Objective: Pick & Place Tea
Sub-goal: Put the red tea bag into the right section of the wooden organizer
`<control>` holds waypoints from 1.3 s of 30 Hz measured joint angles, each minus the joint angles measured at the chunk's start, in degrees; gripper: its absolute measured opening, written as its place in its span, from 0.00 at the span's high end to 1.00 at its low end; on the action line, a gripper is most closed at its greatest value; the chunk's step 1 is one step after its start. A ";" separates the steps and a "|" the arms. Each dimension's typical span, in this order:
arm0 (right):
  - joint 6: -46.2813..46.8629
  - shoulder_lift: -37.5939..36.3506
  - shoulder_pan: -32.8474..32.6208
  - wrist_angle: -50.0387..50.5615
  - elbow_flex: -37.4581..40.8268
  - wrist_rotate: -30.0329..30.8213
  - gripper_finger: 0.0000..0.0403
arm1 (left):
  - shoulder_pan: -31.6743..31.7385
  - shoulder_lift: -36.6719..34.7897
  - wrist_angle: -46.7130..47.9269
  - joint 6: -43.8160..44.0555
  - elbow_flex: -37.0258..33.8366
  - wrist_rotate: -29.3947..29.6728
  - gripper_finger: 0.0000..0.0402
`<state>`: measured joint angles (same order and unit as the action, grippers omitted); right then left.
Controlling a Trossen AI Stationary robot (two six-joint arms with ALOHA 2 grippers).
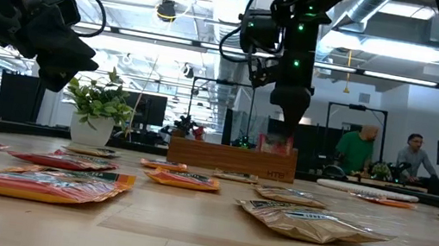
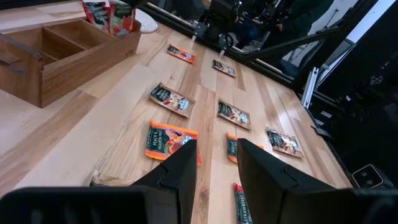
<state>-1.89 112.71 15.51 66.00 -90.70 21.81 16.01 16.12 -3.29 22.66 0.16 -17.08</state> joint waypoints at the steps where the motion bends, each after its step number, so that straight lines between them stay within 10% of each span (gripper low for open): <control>1: -0.01 0.00 0.00 0.00 0.00 -0.01 0.87 | -0.02 0.01 -0.01 -0.02 0.00 0.00 0.74; 16: -0.45 -0.75 -1.63 0.27 -0.04 6.79 0.75 | -0.02 0.02 0.00 0.08 0.00 -0.02 0.74; 39: 12.87 -20.07 -23.05 14.55 1.19 -2.14 0.76 | -5.22 1.90 0.03 2.31 0.00 0.29 0.74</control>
<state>10.98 92.63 -7.54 80.55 -89.50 19.67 10.79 18.02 -3.26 24.97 0.16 -16.79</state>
